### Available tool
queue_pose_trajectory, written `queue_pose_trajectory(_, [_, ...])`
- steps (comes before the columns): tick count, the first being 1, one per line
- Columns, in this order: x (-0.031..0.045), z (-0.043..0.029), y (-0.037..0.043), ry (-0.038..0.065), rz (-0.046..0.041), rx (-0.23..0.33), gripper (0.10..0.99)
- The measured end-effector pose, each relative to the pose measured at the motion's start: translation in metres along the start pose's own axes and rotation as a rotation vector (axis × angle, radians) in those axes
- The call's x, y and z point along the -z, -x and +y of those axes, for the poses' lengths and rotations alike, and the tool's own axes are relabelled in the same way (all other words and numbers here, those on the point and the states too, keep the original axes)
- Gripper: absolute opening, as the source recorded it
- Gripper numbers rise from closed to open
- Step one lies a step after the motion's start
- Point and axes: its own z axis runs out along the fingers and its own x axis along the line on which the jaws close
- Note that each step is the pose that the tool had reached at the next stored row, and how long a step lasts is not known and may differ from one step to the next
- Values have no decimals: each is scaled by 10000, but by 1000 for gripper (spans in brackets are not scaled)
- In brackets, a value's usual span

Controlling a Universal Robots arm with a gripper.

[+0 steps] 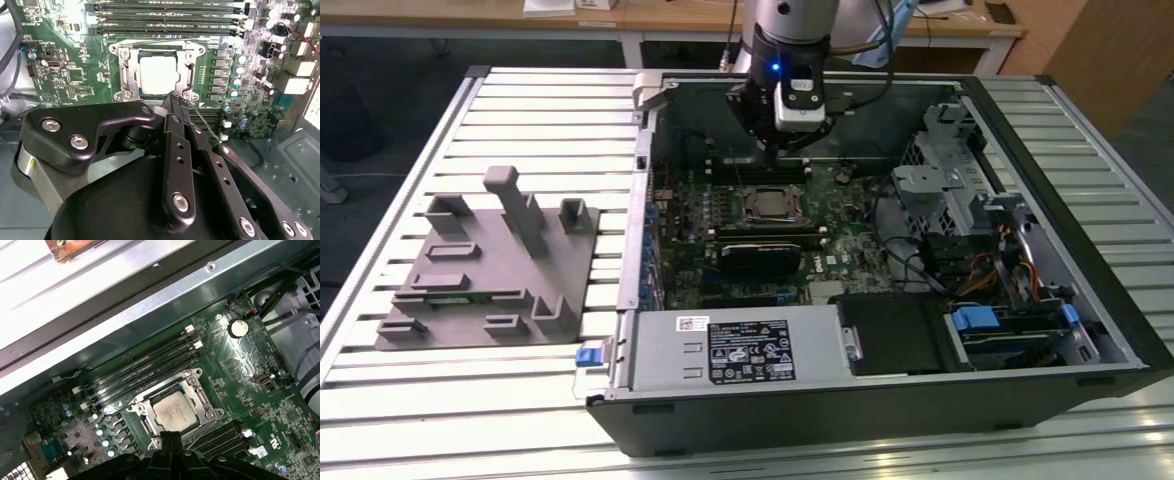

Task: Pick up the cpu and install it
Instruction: 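Install the first cpu locking lever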

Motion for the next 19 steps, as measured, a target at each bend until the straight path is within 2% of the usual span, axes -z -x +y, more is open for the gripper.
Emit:
queue_pose_trajectory(7, [0,-4,-3,-15,1,531,106])
queue_pose_trajectory(13, [-2,-5,-3,-36,2,1445,106])
queue_pose_trajectory(17, [-6,-5,-4,55,-19,1949,106])
queue_pose_trajectory(19, [-7,-5,-4,105,-83,2184,106])
